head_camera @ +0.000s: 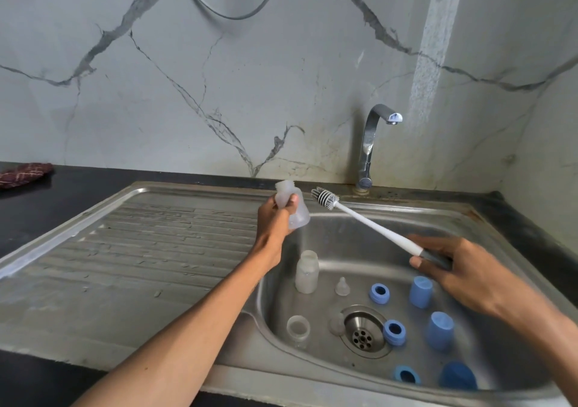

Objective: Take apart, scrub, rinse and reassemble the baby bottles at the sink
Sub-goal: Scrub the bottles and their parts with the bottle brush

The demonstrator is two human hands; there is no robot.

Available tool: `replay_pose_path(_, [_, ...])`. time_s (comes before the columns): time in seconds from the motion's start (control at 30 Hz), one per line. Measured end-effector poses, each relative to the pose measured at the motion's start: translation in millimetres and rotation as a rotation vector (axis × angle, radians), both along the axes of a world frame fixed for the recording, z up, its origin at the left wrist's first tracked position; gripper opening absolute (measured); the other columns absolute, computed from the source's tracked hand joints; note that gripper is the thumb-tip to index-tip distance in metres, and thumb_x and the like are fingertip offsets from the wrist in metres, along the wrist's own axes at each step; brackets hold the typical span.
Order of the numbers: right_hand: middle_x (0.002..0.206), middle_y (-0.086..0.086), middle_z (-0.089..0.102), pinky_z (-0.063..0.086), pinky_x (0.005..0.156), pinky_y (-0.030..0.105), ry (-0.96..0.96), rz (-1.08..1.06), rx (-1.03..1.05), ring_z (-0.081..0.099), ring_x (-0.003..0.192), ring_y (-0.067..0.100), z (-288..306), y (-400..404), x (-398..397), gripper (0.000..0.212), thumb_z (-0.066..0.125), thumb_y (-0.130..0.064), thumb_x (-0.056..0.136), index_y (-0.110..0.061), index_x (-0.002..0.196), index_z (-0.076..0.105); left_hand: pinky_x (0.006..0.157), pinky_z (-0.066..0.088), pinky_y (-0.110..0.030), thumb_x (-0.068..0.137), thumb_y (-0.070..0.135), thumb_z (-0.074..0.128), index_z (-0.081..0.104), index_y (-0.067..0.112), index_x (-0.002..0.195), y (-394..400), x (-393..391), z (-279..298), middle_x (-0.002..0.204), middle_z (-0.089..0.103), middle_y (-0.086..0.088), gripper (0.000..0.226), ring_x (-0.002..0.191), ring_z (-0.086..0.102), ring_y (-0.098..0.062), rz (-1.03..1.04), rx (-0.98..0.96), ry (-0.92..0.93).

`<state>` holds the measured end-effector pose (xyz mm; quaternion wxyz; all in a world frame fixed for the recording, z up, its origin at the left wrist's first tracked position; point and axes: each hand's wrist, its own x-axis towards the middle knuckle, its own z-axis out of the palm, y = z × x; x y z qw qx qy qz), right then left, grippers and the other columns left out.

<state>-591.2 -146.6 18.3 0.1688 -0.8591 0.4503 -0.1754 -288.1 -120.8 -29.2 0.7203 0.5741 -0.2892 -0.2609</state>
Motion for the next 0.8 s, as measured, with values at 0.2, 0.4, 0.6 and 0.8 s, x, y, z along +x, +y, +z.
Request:
replay_pose_path(0.2, [0.114, -0.014, 0.064, 0.045, 0.088, 0.023, 0.178, 0.051, 0.071, 0.058, 0.096, 0.005, 7.6, 2.8, -4.0, 0.046, 0.061, -0.041, 0.095, -0.046, 0.139, 0.048, 0.103, 0.050, -0.048, 0.068, 0.049, 0.071, 0.069, 0.019, 0.099, -2.0, 3.9, 0.8, 0.106, 0.071, -0.007, 0.043, 0.112, 0.065, -0.028, -0.044, -0.021, 0.031])
replay_pose_path(0.4, [0.122, -0.010, 0.065, 0.046, 0.092, 0.024, 0.243, 0.057, 0.054, 0.058, 0.100, 0.006, -1.9, 7.5, 9.6, 0.045, 0.059, -0.045, 0.095, -0.042, 0.140, 0.050, 0.082, 0.057, -0.032, 0.081, 0.027, 0.080, 0.055, 0.019, 0.118, -2.6, -14.7, -14.1, 0.109, 0.071, -0.002, 0.046, 0.098, 0.069, -0.018, -0.169, 0.061, -0.357])
replay_pose_path(0.6, [0.106, -0.016, 0.062, 0.042, 0.083, 0.021, 0.152, 0.059, 0.082, 0.057, 0.093, 0.004, 3.7, 5.9, 4.5, 0.040, 0.061, -0.041, 0.095, -0.043, 0.135, 0.055, 0.086, 0.054, -0.027, 0.071, 0.027, 0.085, 0.050, 0.024, 0.122, -1.8, -16.1, -8.1, 0.114, 0.065, 0.000, 0.062, 0.103, 0.065, -0.016, -0.042, 0.017, -0.410])
replay_pose_path(0.8, [0.109, -0.011, 0.066, 0.047, 0.086, 0.024, 0.175, 0.053, 0.059, 0.060, 0.097, 0.009, -1.2, 9.9, 12.6, 0.038, 0.060, -0.041, 0.096, -0.042, 0.134, 0.056, 0.088, 0.056, -0.034, 0.061, 0.031, 0.085, 0.059, 0.030, 0.111, -3.3, -11.3, -14.3, 0.109, 0.071, 0.003, 0.057, 0.101, 0.069, -0.015, -0.090, 0.037, -0.301])
